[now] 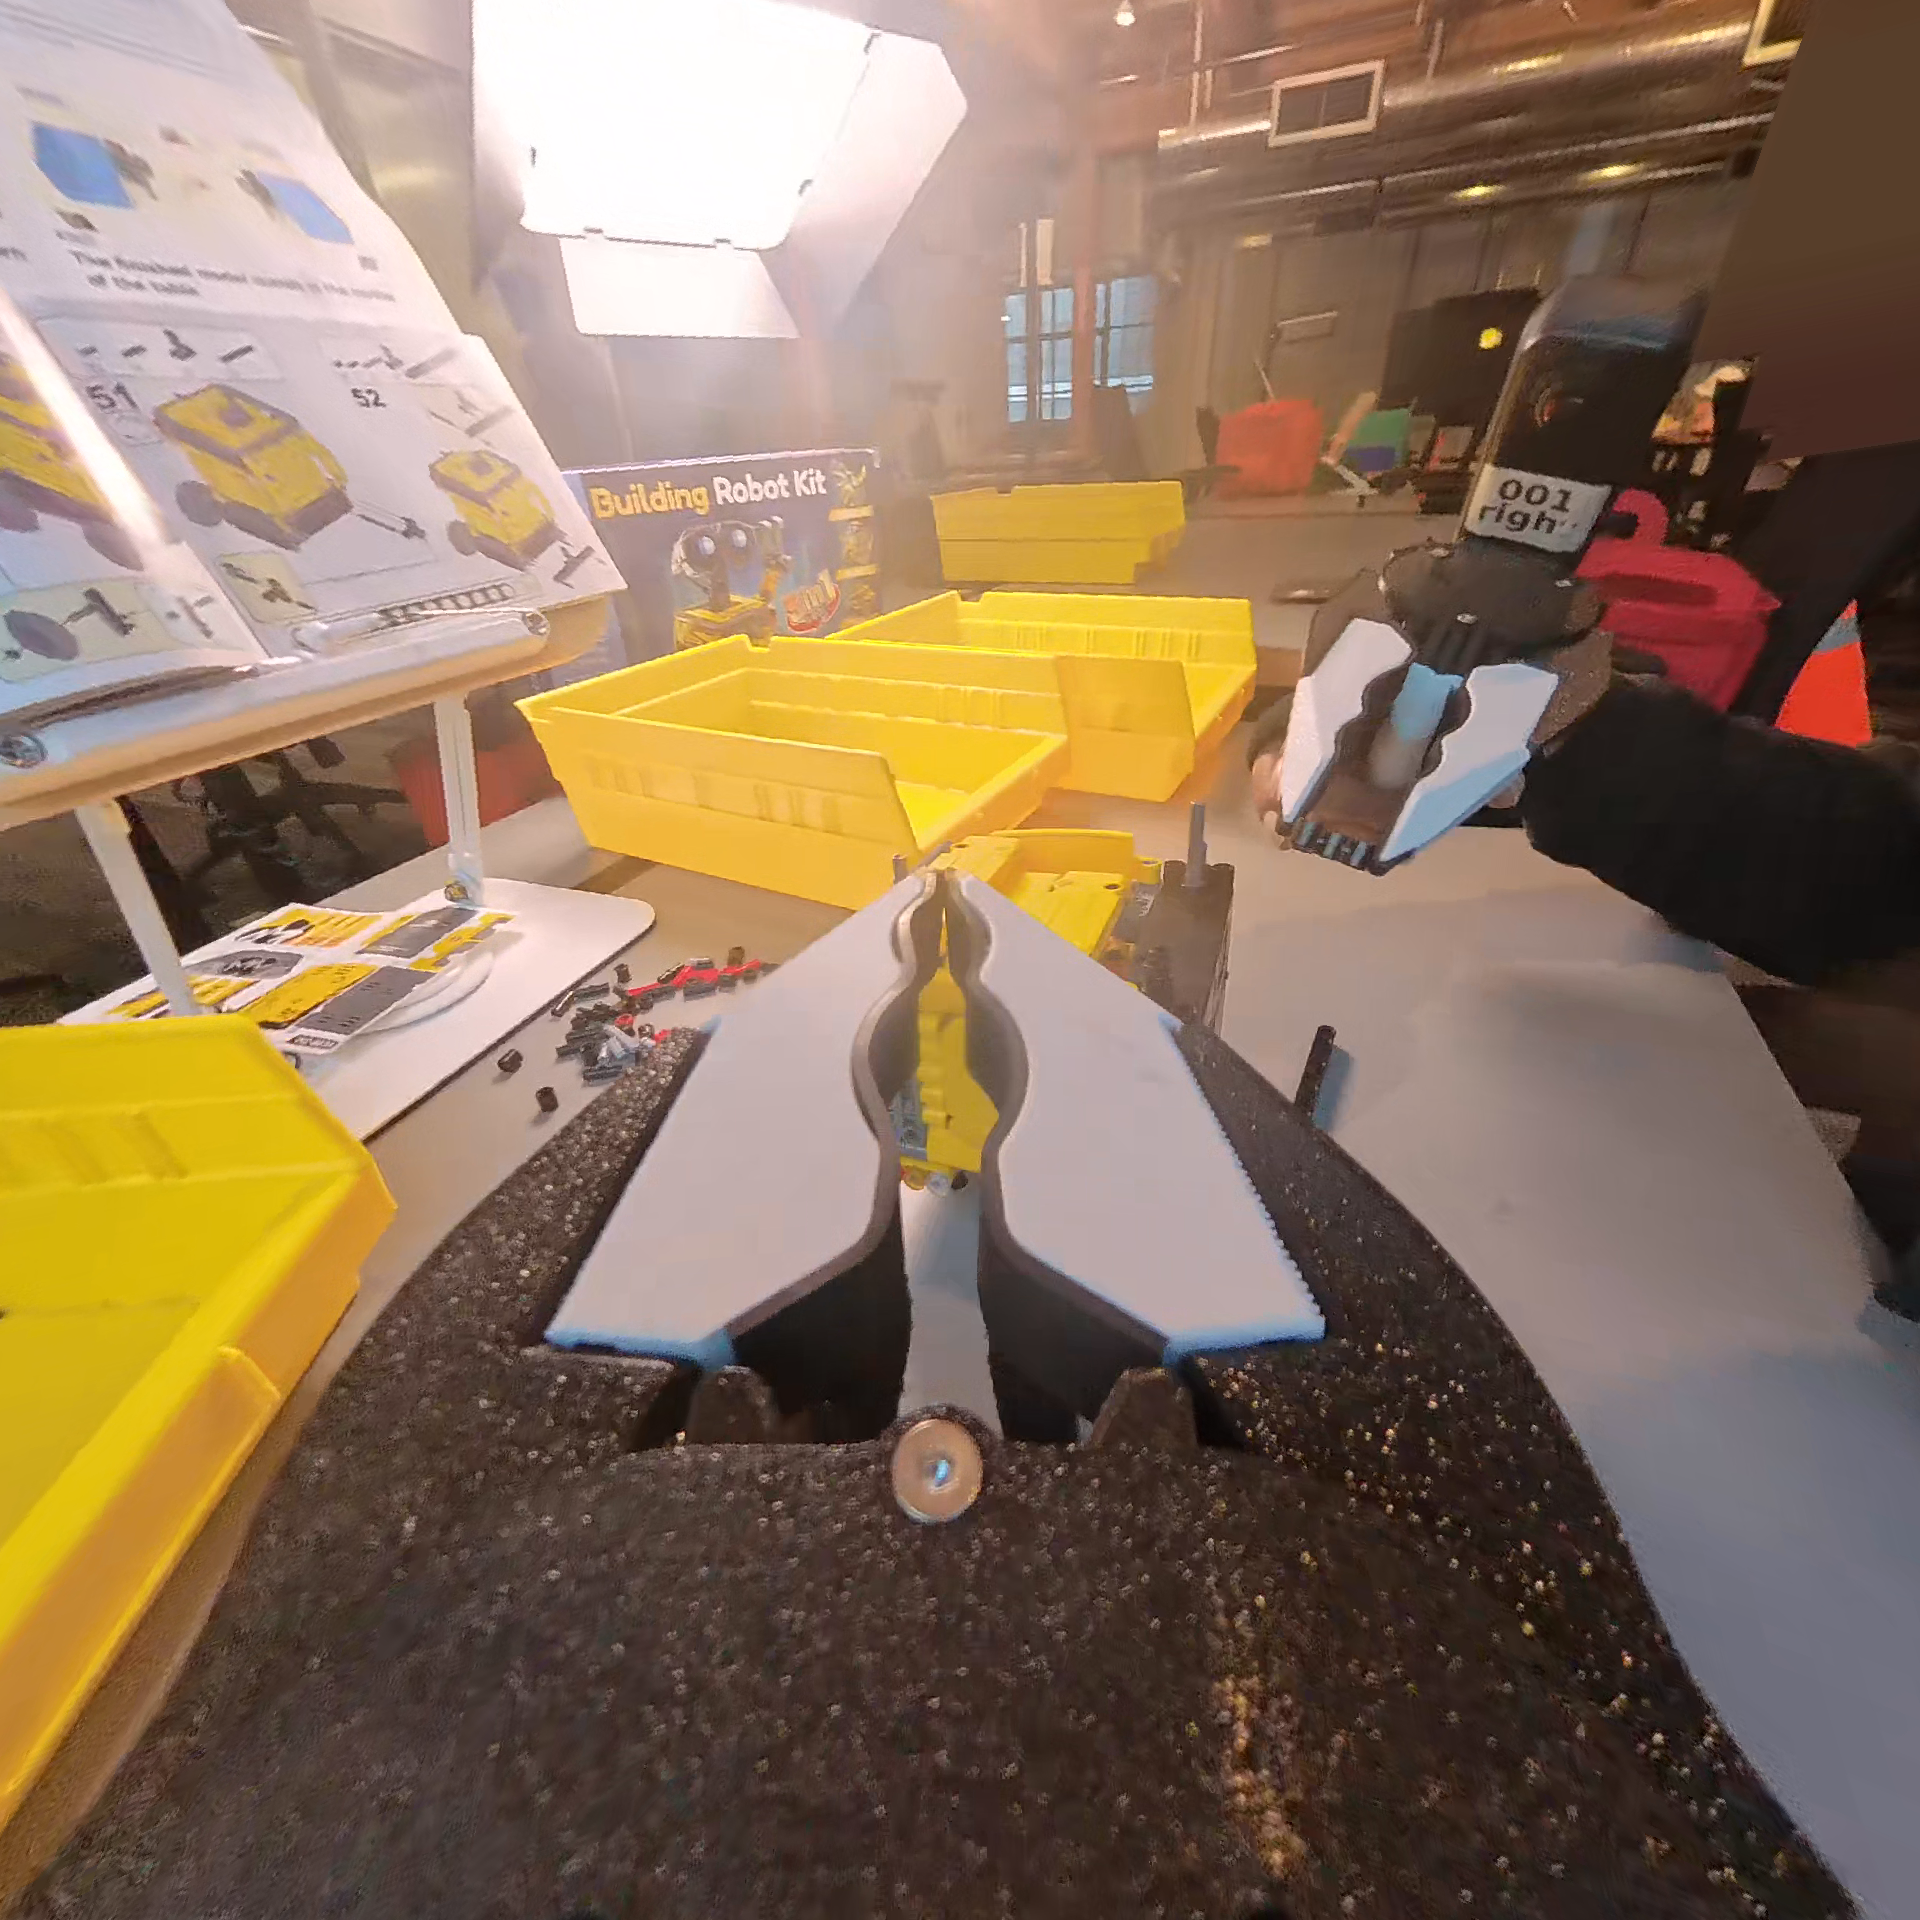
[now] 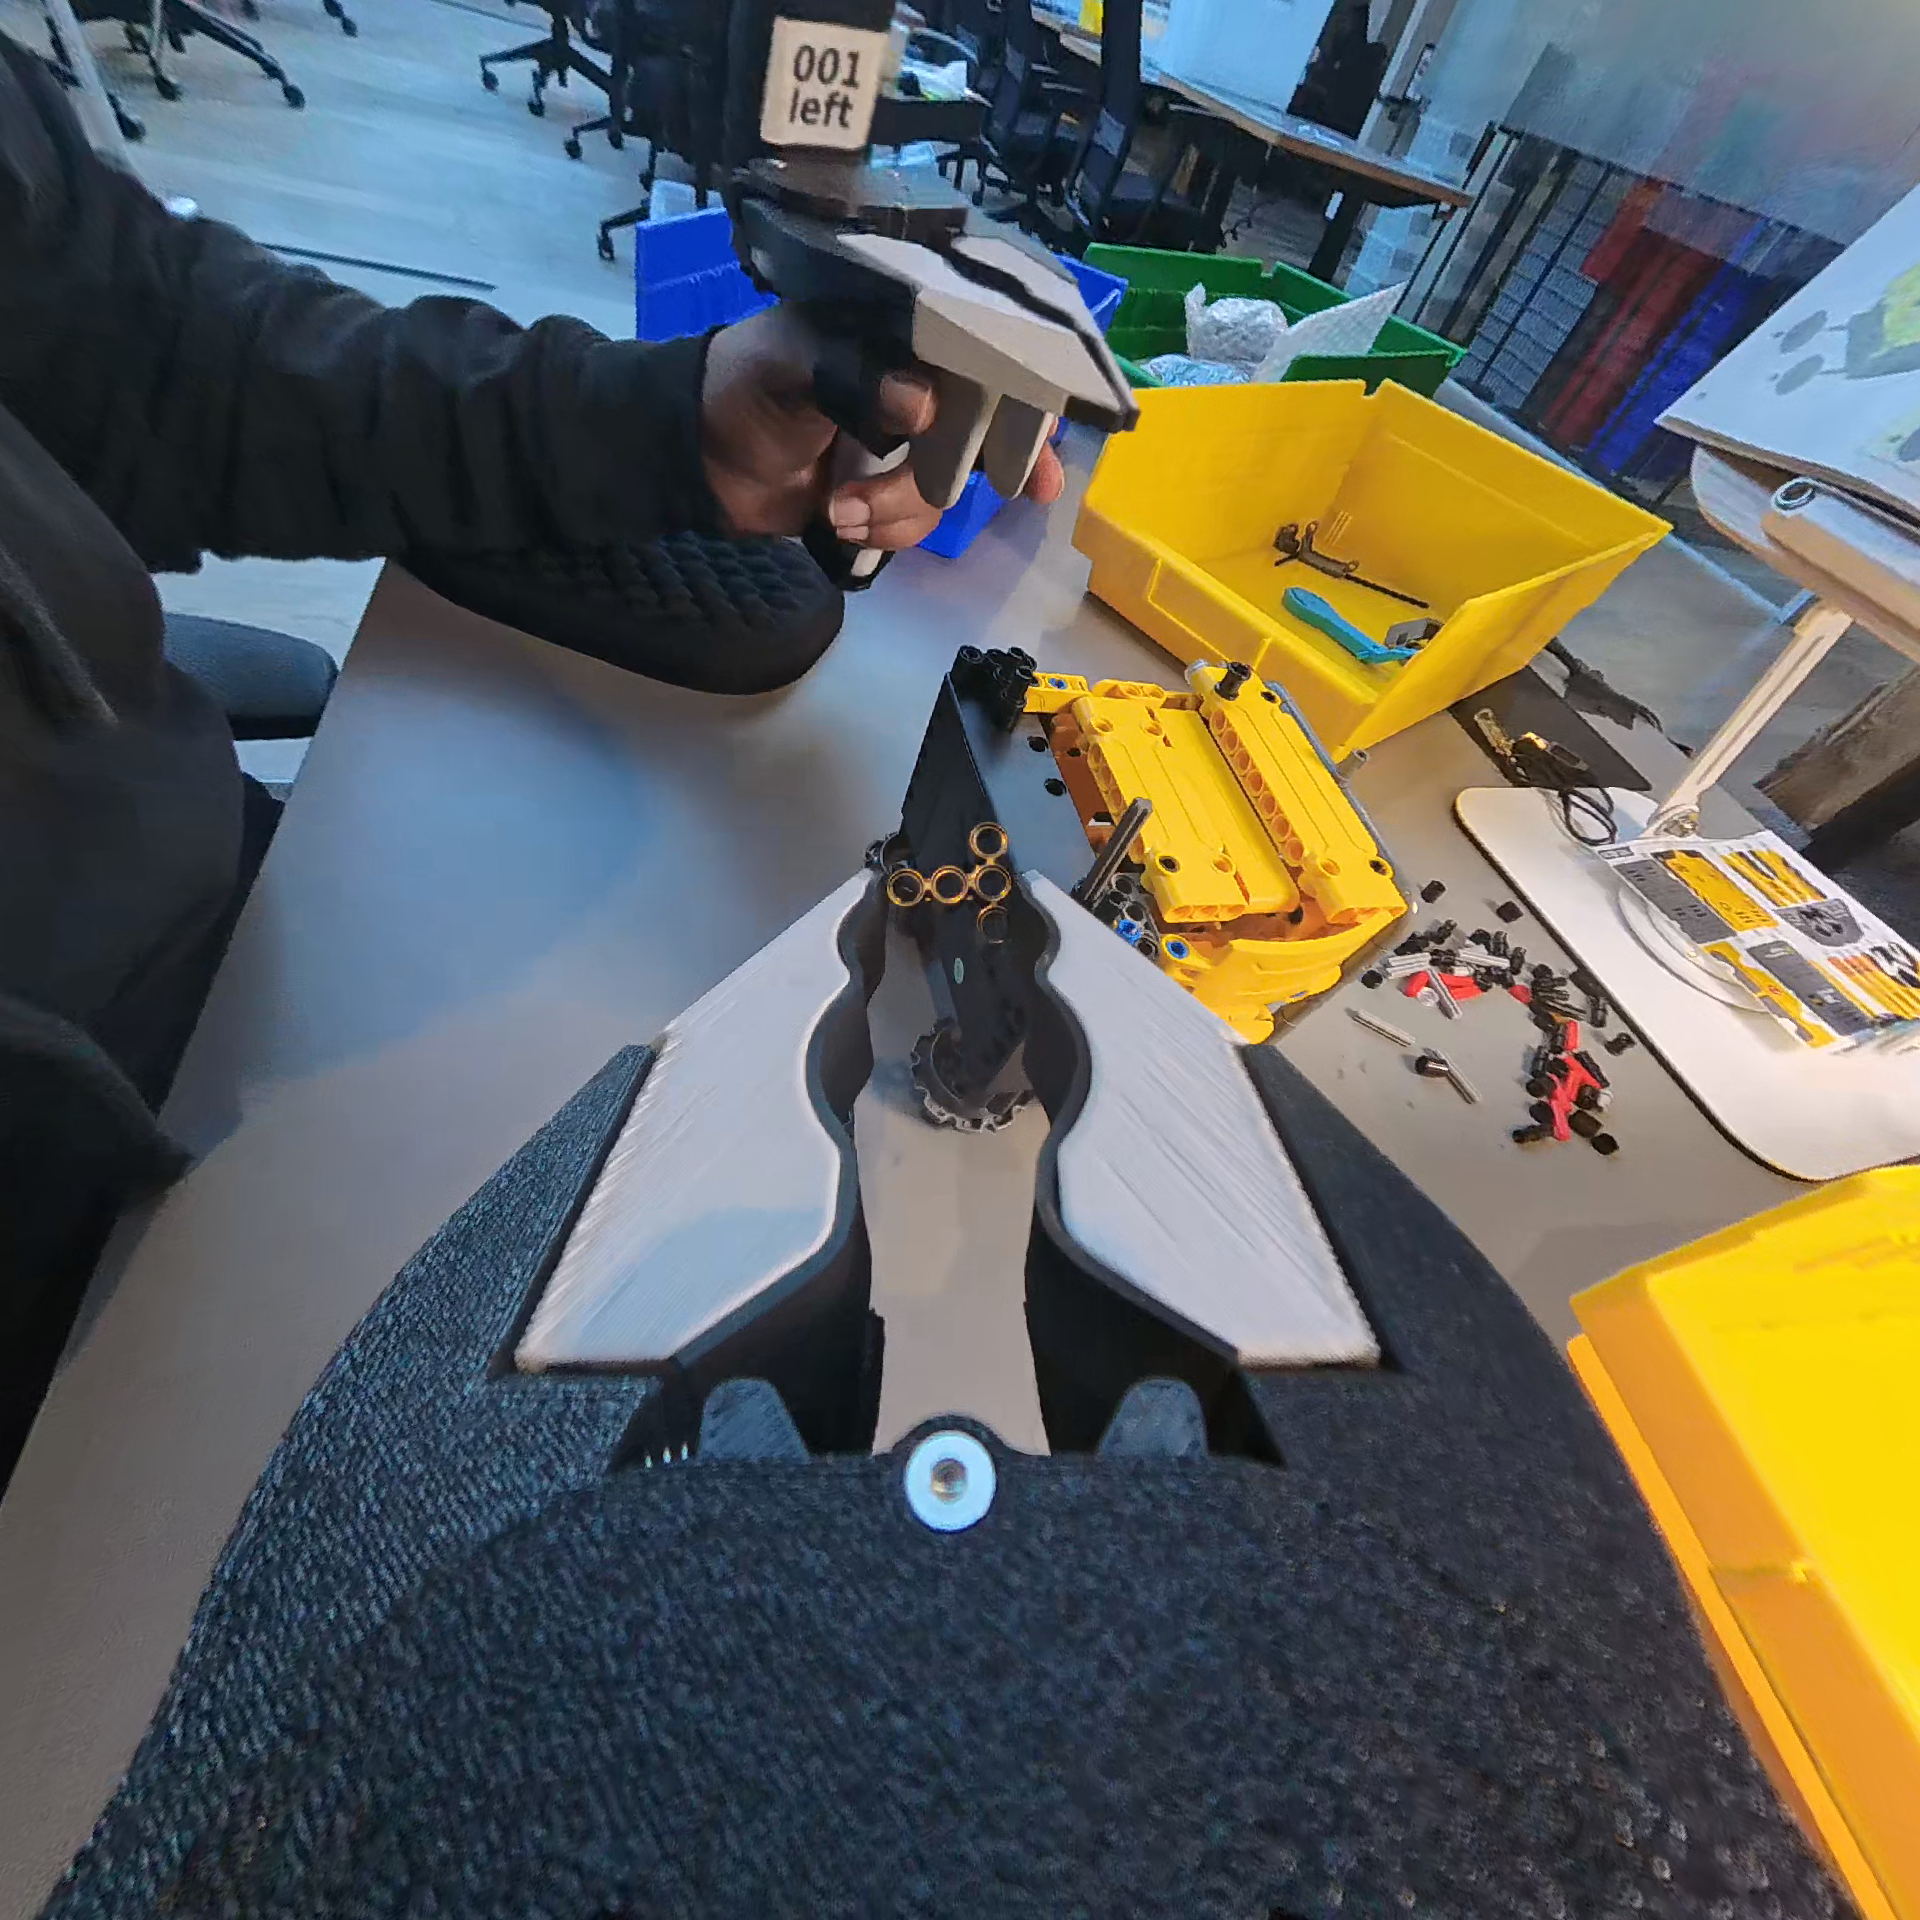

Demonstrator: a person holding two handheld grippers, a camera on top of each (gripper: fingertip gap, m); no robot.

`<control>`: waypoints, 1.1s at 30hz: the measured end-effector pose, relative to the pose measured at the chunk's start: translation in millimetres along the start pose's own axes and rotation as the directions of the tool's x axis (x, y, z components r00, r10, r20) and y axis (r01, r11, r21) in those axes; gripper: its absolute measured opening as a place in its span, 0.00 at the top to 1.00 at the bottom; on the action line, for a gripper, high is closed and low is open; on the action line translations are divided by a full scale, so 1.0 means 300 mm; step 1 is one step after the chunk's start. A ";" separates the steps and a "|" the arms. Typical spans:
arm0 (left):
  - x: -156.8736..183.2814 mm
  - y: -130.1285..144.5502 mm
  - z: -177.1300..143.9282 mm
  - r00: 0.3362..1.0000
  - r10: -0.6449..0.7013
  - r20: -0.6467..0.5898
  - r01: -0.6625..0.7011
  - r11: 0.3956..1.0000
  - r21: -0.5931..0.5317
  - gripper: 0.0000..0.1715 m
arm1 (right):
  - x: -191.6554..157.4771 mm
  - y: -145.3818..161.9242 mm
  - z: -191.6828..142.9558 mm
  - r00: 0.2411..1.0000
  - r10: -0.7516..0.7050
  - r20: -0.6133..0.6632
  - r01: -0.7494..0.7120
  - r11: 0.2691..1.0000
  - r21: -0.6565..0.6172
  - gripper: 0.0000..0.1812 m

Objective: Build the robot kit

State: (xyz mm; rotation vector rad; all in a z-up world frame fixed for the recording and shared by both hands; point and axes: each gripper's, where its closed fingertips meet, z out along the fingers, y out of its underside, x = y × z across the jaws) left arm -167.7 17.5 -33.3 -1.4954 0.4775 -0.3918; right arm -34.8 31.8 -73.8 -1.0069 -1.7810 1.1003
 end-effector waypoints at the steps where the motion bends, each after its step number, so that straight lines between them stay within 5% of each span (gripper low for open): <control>1: 0.015 -0.002 0.007 1.000 0.018 -0.006 -0.018 1.000 0.001 1.00 | 0.001 -0.002 -0.003 1.000 0.001 -0.006 -0.001 1.000 0.002 0.87; 11: 0.247 0.028 0.090 0.970 0.071 -0.231 -0.084 0.995 -0.048 0.91 | 0.007 -0.032 -0.026 0.999 0.007 -0.034 -0.006 0.999 0.041 0.87; 19: 0.448 0.170 0.132 0.912 0.066 -0.405 -0.169 0.960 -0.224 0.84 | -0.132 0.010 0.039 0.990 -0.050 0.134 0.053 0.998 -0.024 0.87; 24: 0.473 0.214 0.129 0.895 0.037 -0.444 -0.173 0.947 -0.271 0.96 | -0.200 0.032 0.082 0.967 -0.119 0.224 0.141 0.987 -0.081 0.87; 33: 0.459 0.223 0.109 0.900 0.051 -0.434 -0.195 0.936 -0.293 0.97 | -0.201 0.030 0.103 0.969 -0.104 0.225 0.122 0.991 -0.064 0.87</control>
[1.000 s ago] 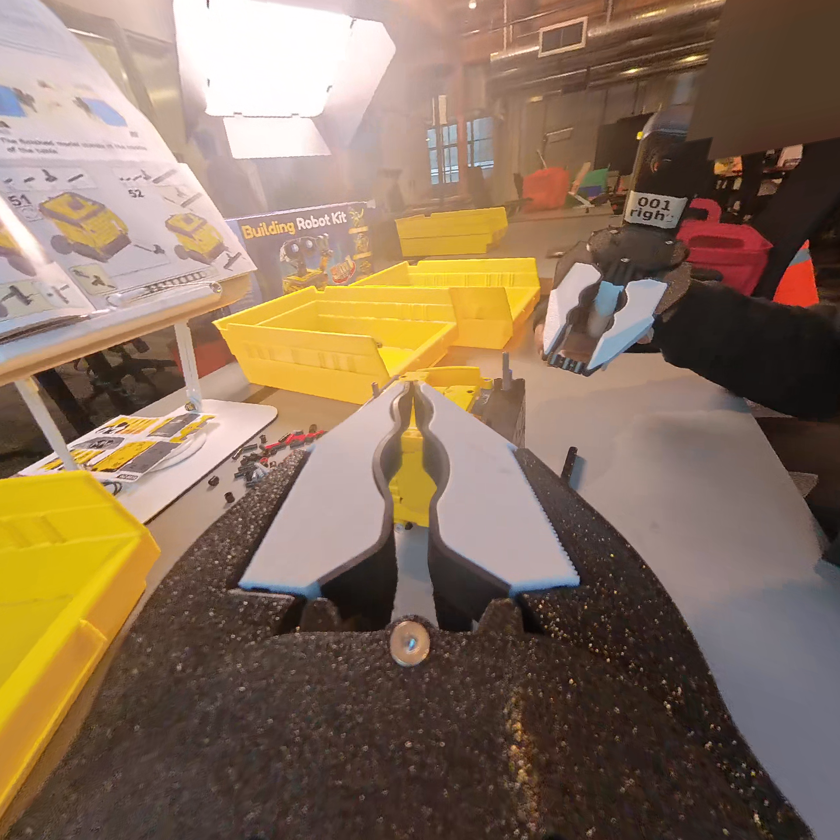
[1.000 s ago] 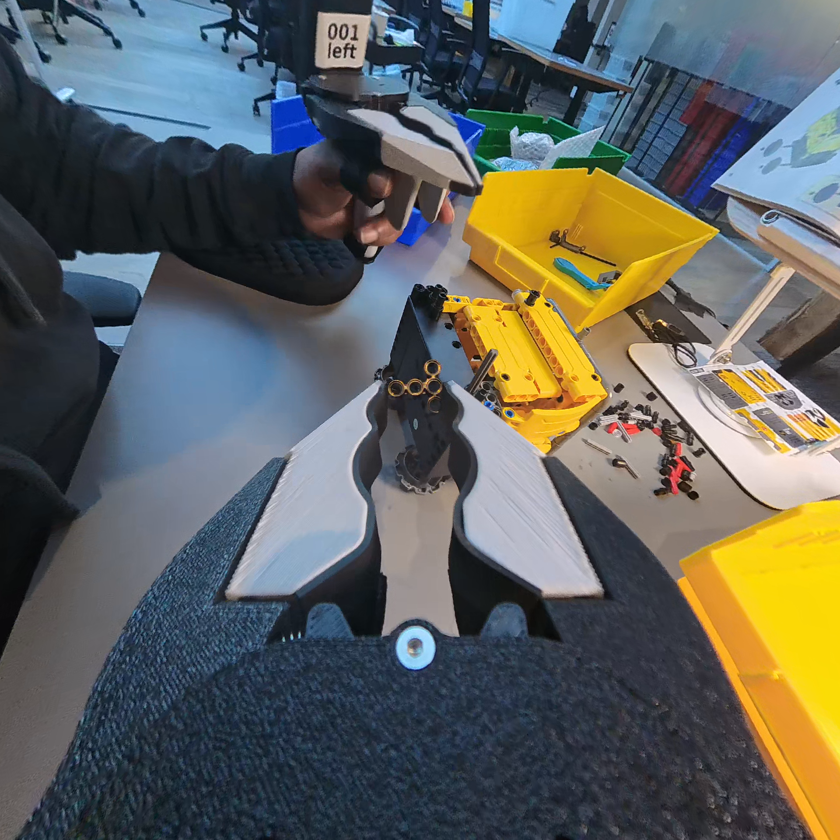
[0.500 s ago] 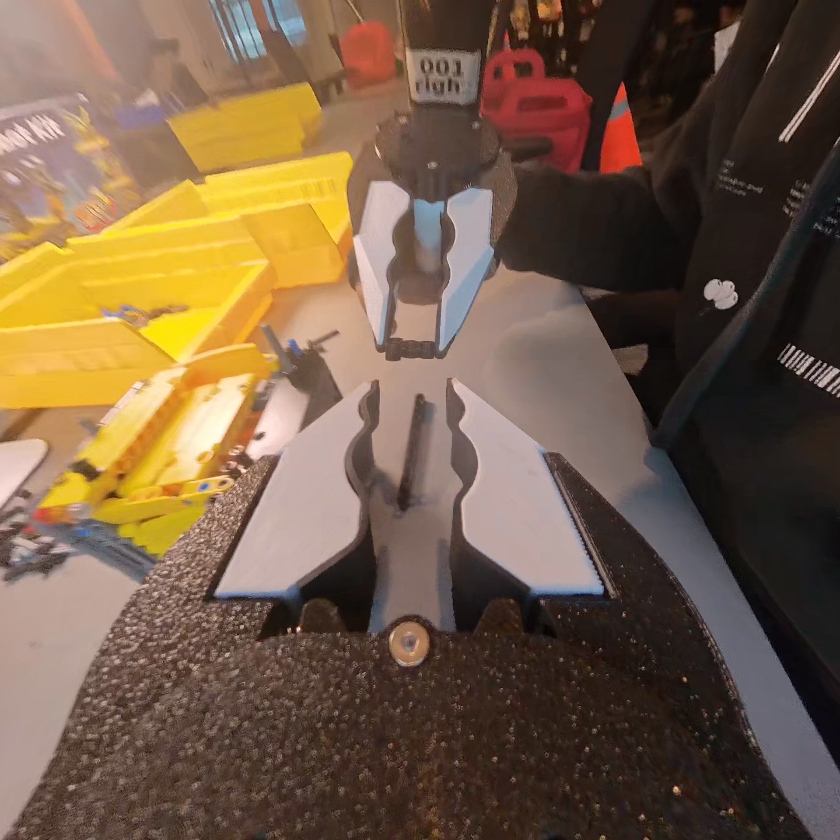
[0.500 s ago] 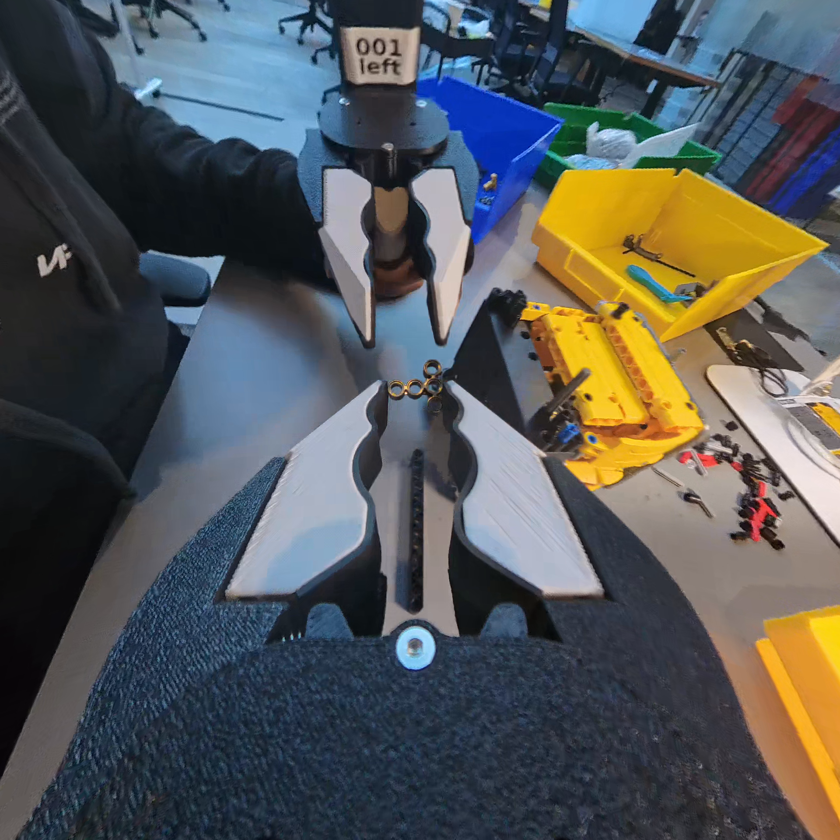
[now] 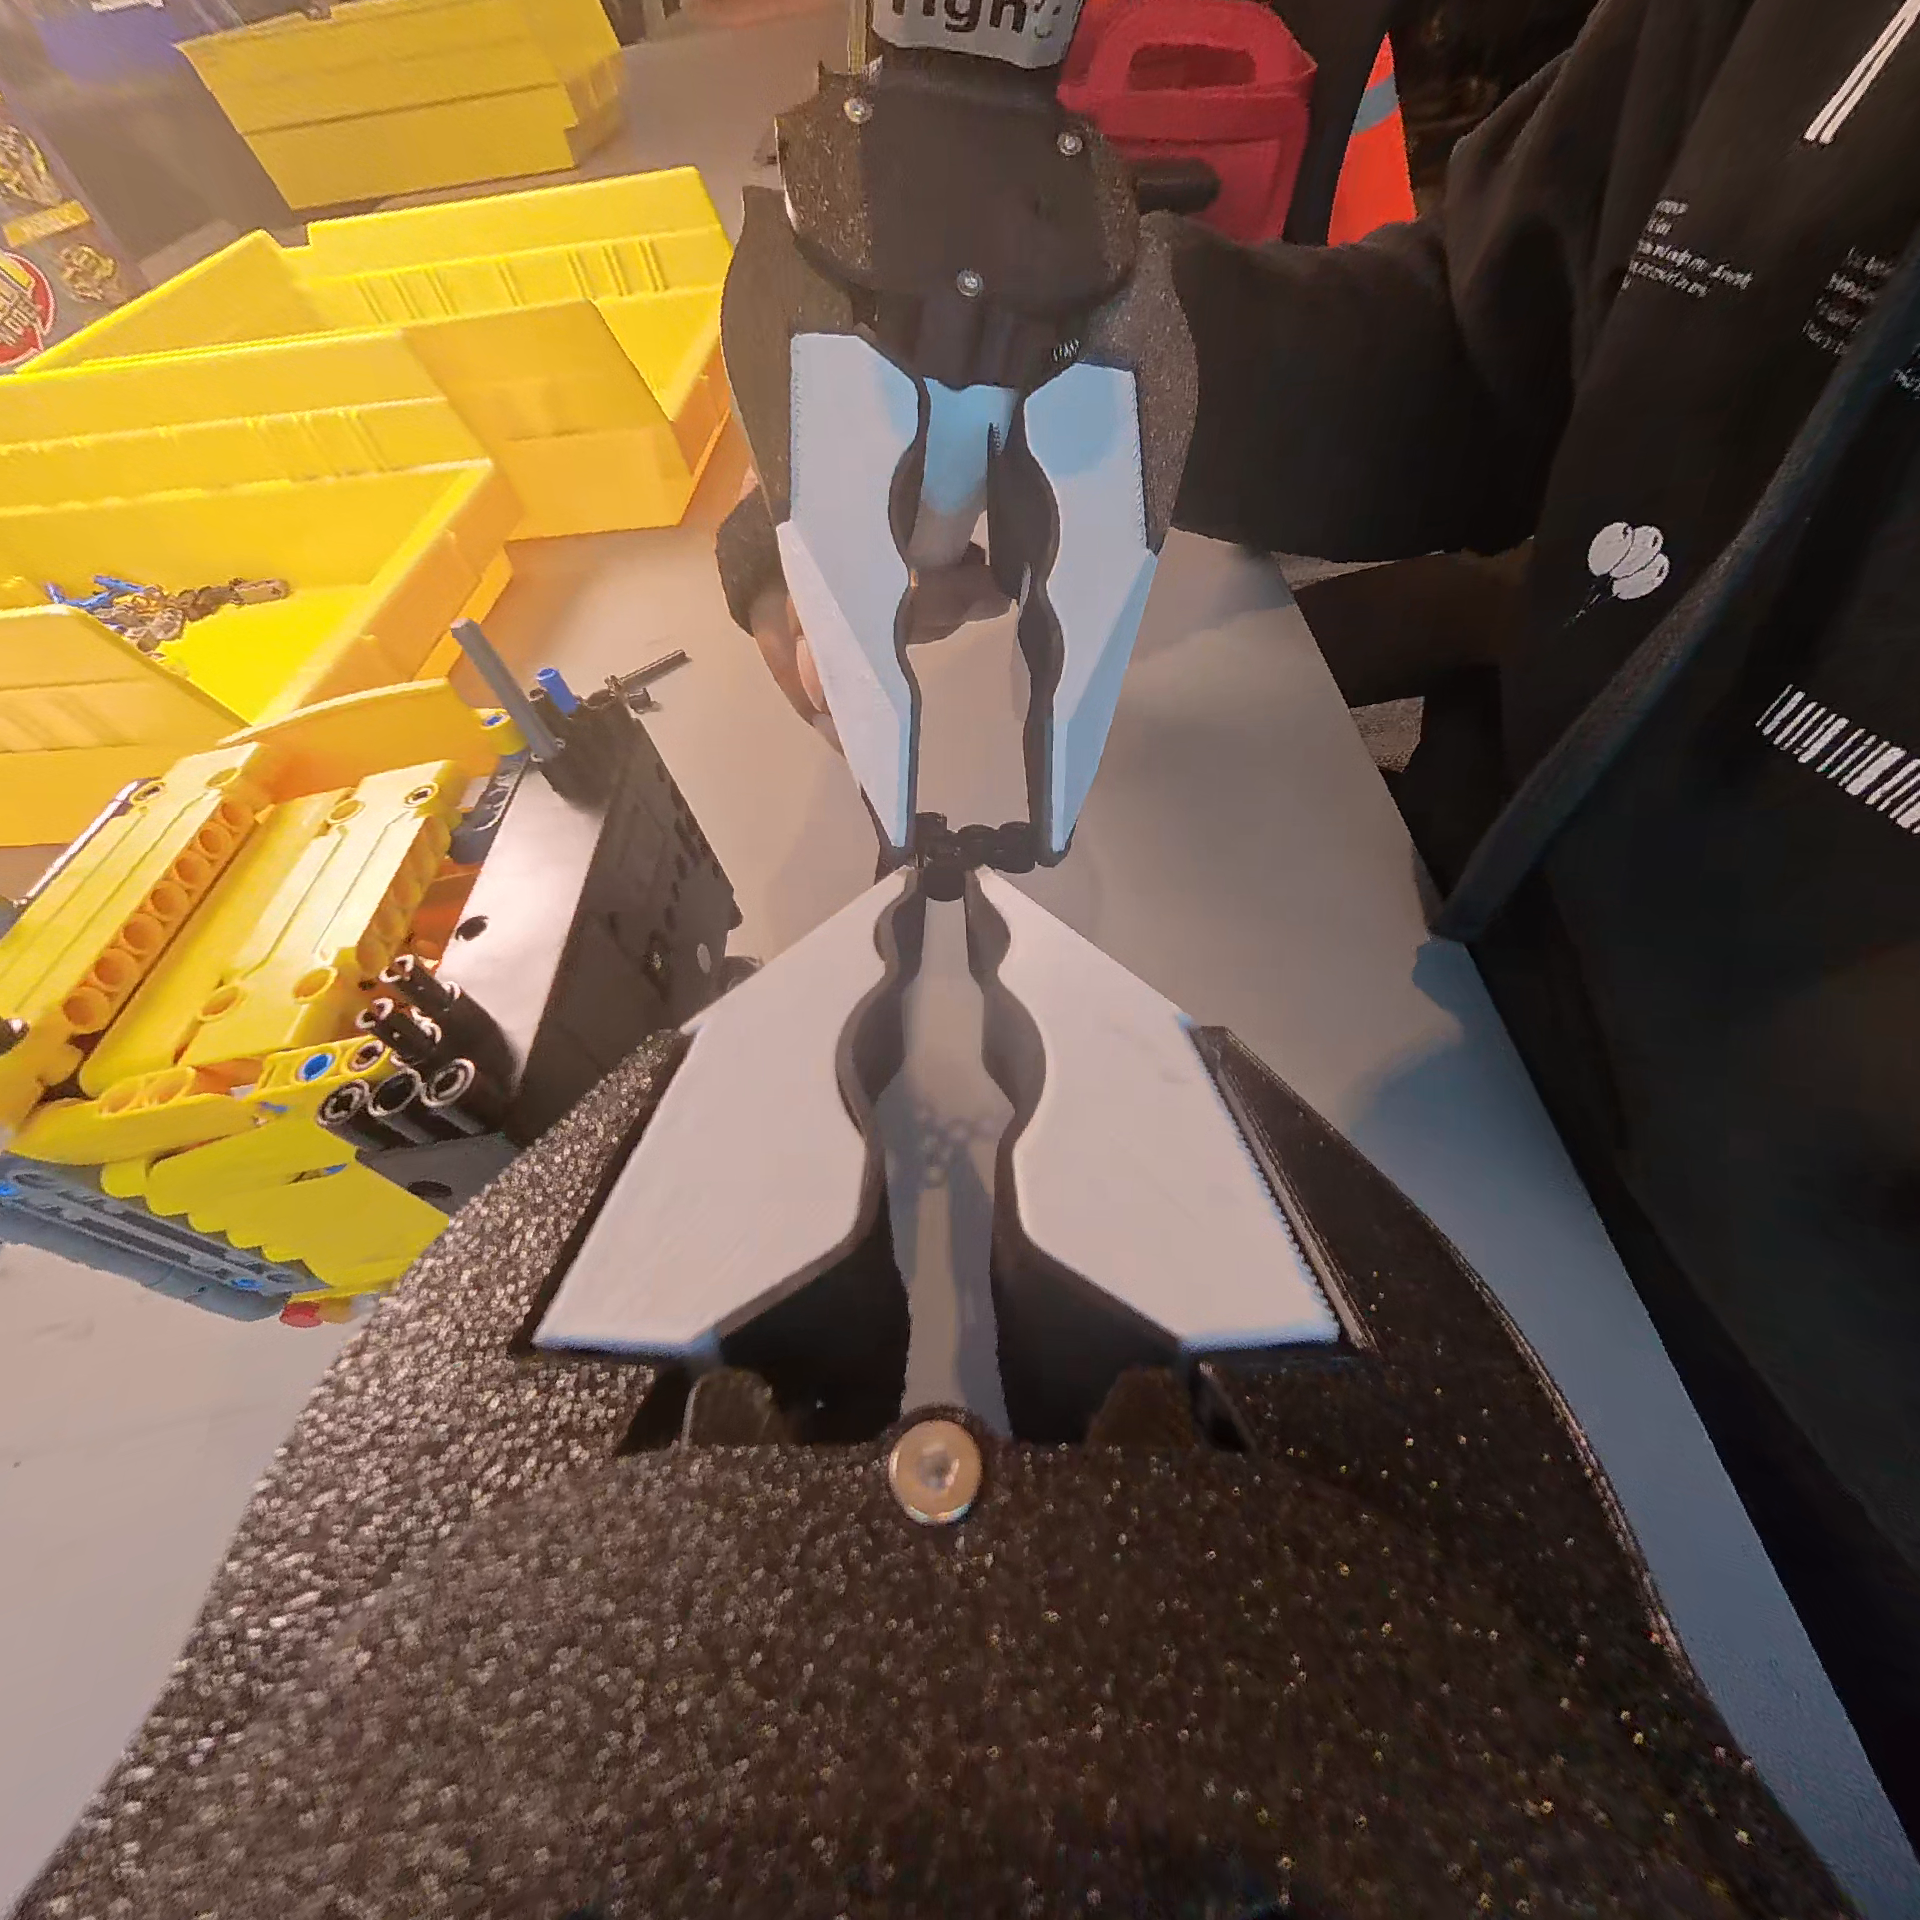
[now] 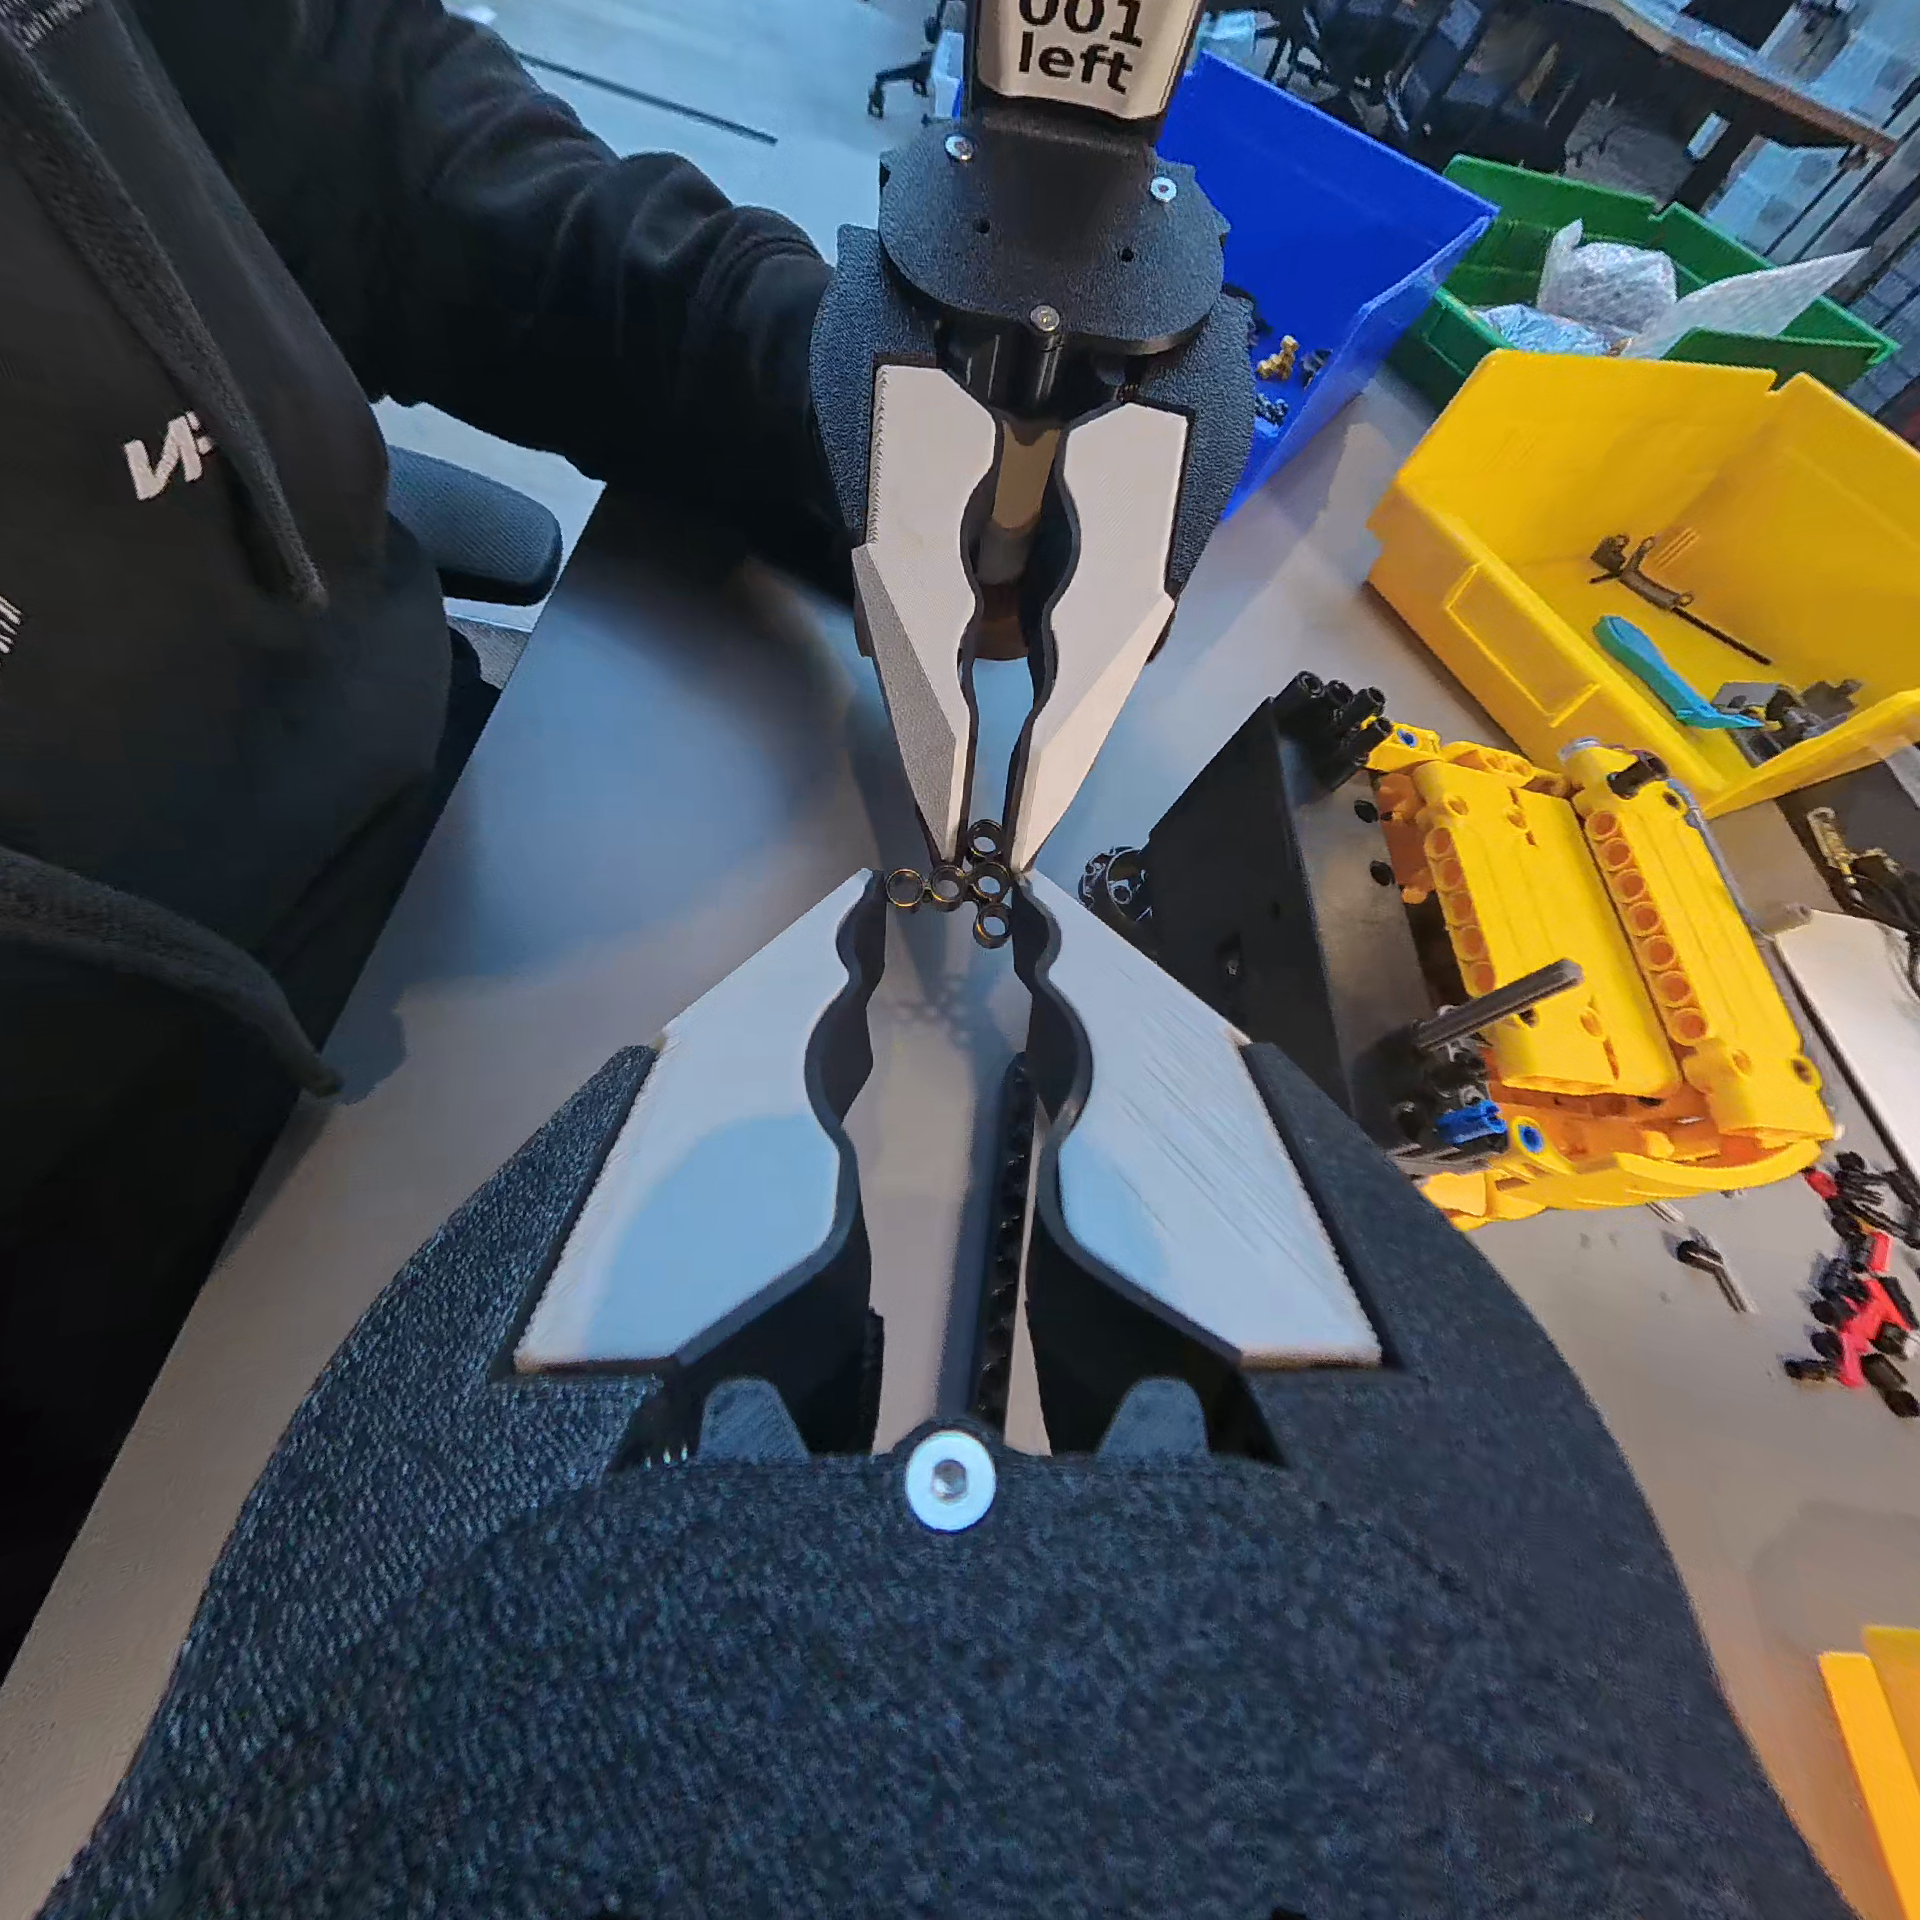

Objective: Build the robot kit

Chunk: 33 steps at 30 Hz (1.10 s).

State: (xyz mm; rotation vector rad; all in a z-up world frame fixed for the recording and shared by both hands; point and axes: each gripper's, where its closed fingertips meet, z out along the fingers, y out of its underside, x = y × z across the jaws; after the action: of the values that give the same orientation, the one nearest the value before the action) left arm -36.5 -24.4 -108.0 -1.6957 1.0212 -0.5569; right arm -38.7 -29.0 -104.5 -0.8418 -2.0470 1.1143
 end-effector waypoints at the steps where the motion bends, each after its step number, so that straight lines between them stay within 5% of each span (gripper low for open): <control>1: 0.002 0.009 -0.002 1.000 -0.006 0.001 0.006 1.000 -0.009 0.97 | 0.000 0.006 0.004 1.000 0.005 -0.002 -0.005 1.000 -0.003 0.86; 9: -0.003 0.172 -0.055 0.997 -0.052 0.055 0.063 0.972 -0.225 0.97 | 0.007 0.125 -0.046 0.994 0.093 -0.049 -0.096 0.993 -0.067 0.87; 17: -0.077 0.352 -0.110 0.991 -0.040 0.125 0.095 0.874 -0.477 0.97 | 0.077 0.225 -0.162 0.966 0.165 -0.200 -0.188 0.977 -0.098 0.86; 28: -0.079 0.366 -0.123 0.987 -0.115 0.114 0.156 0.857 -0.490 0.96 | 0.087 0.308 -0.146 0.965 0.179 -0.193 -0.219 0.953 -0.209 0.84; 33: -0.095 0.371 -0.153 0.980 -0.141 0.143 0.195 0.844 -0.500 0.85 | 0.078 0.342 -0.133 0.968 0.184 -0.169 -0.223 0.940 -0.257 0.84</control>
State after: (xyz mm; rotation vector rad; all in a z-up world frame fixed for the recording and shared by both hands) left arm -127.1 -36.5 -191.6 -2.2806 1.0080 -0.3151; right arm 1.9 51.8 -171.7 -1.2603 -2.0556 0.8560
